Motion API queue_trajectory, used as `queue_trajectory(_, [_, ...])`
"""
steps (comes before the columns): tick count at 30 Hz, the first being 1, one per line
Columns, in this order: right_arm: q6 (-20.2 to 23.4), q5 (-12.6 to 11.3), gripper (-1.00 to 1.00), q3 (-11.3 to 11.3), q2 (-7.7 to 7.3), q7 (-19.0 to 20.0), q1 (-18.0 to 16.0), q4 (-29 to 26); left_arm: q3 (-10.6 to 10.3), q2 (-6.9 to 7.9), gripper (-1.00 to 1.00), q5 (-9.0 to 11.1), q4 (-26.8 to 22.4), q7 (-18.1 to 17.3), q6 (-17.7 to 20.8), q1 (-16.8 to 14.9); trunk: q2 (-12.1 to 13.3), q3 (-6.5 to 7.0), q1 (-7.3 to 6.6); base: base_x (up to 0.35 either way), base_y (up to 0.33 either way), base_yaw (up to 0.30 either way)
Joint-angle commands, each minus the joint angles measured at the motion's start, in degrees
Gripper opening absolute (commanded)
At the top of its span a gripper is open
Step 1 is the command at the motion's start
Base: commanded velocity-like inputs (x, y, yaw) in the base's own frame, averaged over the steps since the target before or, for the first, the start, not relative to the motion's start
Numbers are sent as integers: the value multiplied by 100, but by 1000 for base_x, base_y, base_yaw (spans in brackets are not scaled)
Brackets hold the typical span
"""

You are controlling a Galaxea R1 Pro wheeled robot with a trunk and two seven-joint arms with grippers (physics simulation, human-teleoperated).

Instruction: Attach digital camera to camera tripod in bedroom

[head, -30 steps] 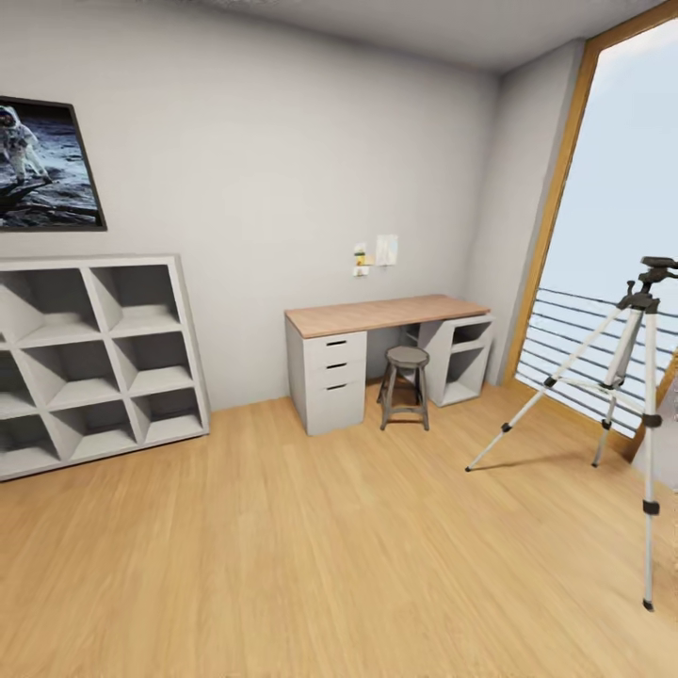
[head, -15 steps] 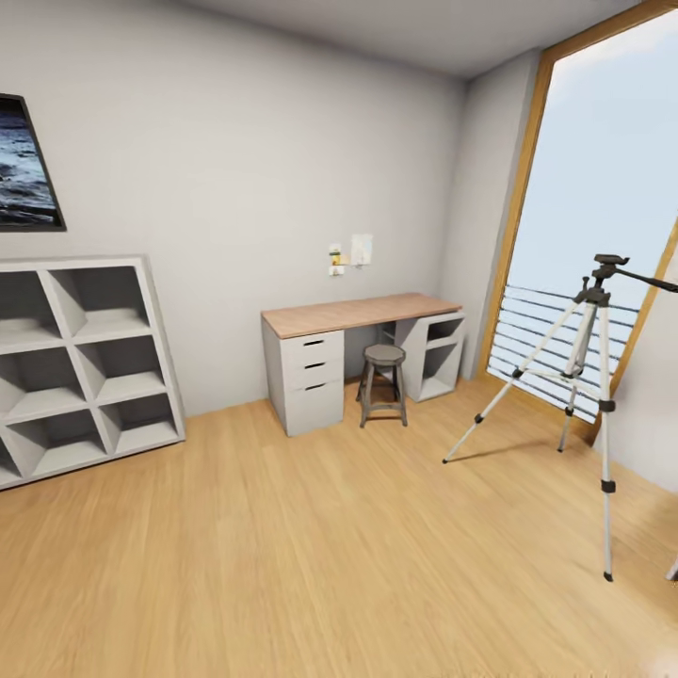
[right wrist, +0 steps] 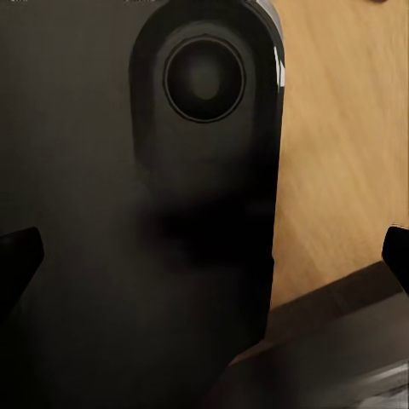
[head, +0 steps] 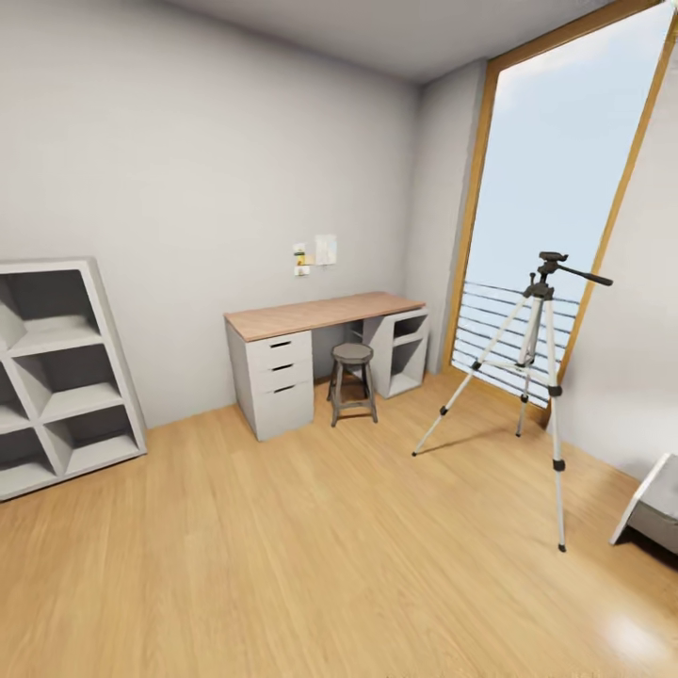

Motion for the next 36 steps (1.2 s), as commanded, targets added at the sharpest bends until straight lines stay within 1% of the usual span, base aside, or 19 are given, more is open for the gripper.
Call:
queue_trajectory(1, [-4,2,100,2,0,-5,-1,0,2,3,100,68,-2,-3,-14,1,-2,-4,0,0,0,-242])
queue_trajectory(3, [-4,2,100,2,0,-5,-1,0,-4,5,100,164,-3,-4,-14,1,-2,-4,0,0,0,-242])
queue_trajectory(4, [-7,0,100,0,0,-6,-1,0,-12,15,100,371,-8,-7,-14,1,-2,-4,0,0,0,-242])
queue_trajectory(6, [-11,-3,100,-3,0,-6,-1,0,-18,27,100,614,-15,-10,-14,2,-2,-4,0,0,0,-242])
queue_trajectory(8, [-52,-9,100,-9,0,-6,-1,0,-24,43,100,986,-24,-18,-14,2,-2,-4,0,0,0,-242])
queue_trajectory(10, [-81,-14,100,-15,0,-6,-1,0,-26,50,100,1120,-26,-18,-14,2,-2,-4,0,0,0,-242])
queue_trajectory(11, [-106,-21,100,-18,0,-6,-1,0,-27,60,100,1225,-27,-16,-12,2,-2,-4,0,0,0,-242])
queue_trajectory(12, [-116,-24,100,-20,0,-6,-1,0,-27,65,100,1267,-28,-15,-11,2,-2,-4,0,0,0,-242])
queue_trajectory(15, [-144,-28,100,-23,3,-6,-1,0,-28,64,100,1372,-25,-9,-3,2,-2,-4,0,0,0,-242])
queue_trajectory(19, [-154,-27,100,-24,6,-6,-1,0,-28,57,100,1416,-23,-2,1,2,-2,-4,0,0,0,-242])
queue_trajectory(36, [-155,-25,100,-7,1,2,-1,0,-37,48,100,1445,-13,3,3,2,-2,-4,0,0,0,-247])
